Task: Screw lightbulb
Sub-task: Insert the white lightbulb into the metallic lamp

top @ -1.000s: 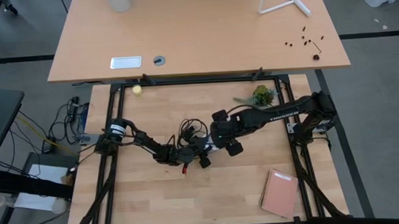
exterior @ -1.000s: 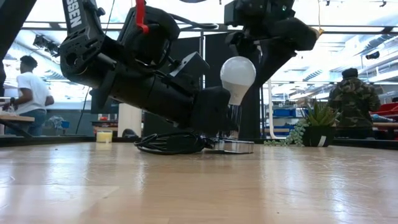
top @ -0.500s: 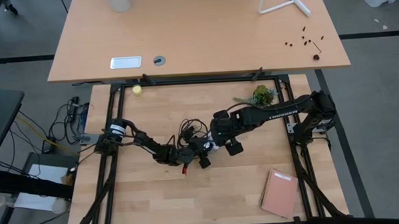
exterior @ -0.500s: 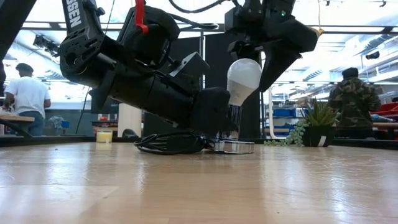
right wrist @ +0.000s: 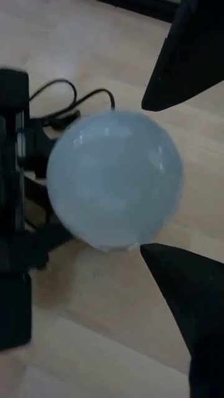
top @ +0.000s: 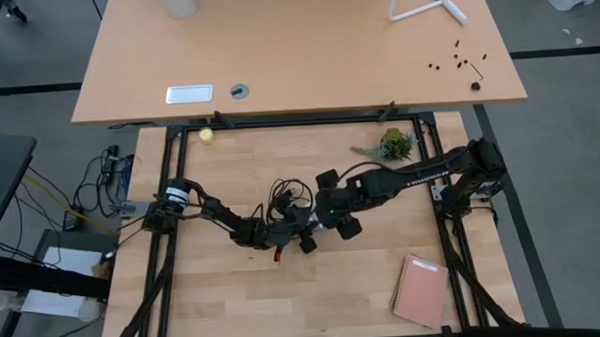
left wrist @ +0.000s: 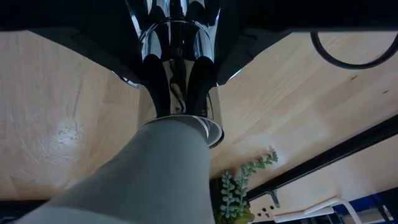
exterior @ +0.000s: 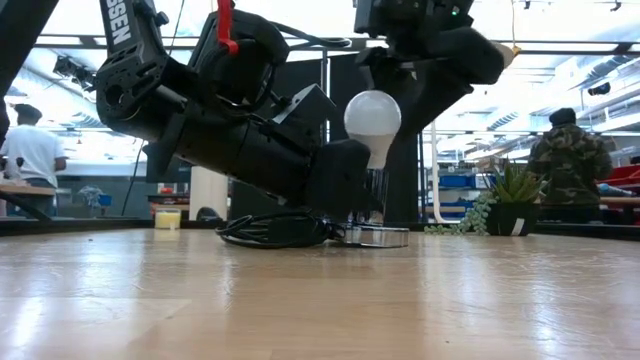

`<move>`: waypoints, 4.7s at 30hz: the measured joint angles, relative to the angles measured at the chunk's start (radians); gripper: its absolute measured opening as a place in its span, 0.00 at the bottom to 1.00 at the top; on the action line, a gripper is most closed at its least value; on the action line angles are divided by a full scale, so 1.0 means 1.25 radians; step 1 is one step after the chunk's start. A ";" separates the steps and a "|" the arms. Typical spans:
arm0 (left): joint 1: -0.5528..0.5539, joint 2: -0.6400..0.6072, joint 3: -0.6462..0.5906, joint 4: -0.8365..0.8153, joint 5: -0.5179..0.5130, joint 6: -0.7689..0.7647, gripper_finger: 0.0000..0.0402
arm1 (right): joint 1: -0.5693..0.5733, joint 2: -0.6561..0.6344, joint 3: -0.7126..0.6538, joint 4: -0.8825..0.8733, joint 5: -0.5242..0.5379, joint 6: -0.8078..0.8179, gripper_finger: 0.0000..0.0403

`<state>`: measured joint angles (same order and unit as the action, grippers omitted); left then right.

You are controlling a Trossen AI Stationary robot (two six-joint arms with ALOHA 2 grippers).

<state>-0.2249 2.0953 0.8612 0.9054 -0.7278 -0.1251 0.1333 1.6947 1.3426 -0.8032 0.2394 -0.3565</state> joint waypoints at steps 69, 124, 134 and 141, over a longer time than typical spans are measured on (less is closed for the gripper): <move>-0.074 -0.092 0.000 -0.108 -0.101 -0.068 0.74 | -0.358 -0.486 -0.629 0.373 -0.101 0.312 0.86; -0.118 0.063 0.431 -0.551 -0.012 0.141 0.74 | 0.322 -0.403 -0.914 0.920 0.301 0.618 0.86; -0.069 0.064 0.432 -0.527 0.055 0.012 0.74 | 0.332 -0.336 -0.912 0.963 0.307 0.563 0.86; -0.066 0.064 0.432 -0.524 0.111 -0.011 0.76 | 0.343 -0.293 -0.912 1.027 0.282 0.558 0.86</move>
<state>-0.3077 2.1757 1.4006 0.2504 -0.5888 -0.1395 0.5621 1.3283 0.2024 0.4801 0.5919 0.3405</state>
